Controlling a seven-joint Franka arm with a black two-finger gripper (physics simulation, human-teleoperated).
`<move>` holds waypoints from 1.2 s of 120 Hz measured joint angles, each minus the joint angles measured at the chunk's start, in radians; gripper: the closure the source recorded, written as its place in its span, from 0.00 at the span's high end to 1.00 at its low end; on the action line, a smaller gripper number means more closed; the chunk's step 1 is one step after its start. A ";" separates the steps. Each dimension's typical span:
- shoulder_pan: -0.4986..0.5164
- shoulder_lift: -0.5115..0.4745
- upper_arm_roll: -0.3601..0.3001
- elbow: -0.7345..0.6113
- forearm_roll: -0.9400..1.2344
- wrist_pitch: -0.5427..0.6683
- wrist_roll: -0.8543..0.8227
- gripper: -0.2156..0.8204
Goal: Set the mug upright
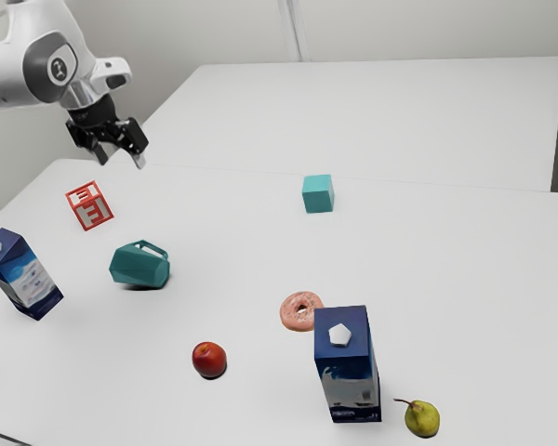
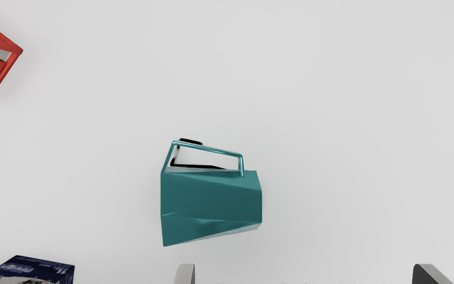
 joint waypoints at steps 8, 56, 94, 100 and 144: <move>-0.004 -0.002 0.001 -0.011 0.001 -0.005 0.002 0.79; 0.162 0.111 0.003 -0.016 -0.149 0.002 0.133 0.79; 0.295 0.238 0.002 -0.008 -0.316 -0.006 0.357 0.79; 0.309 0.257 0.002 -0.009 -0.344 -0.011 0.394 0.79; 0.403 0.381 0.003 0.005 -0.526 -0.109 0.610 0.79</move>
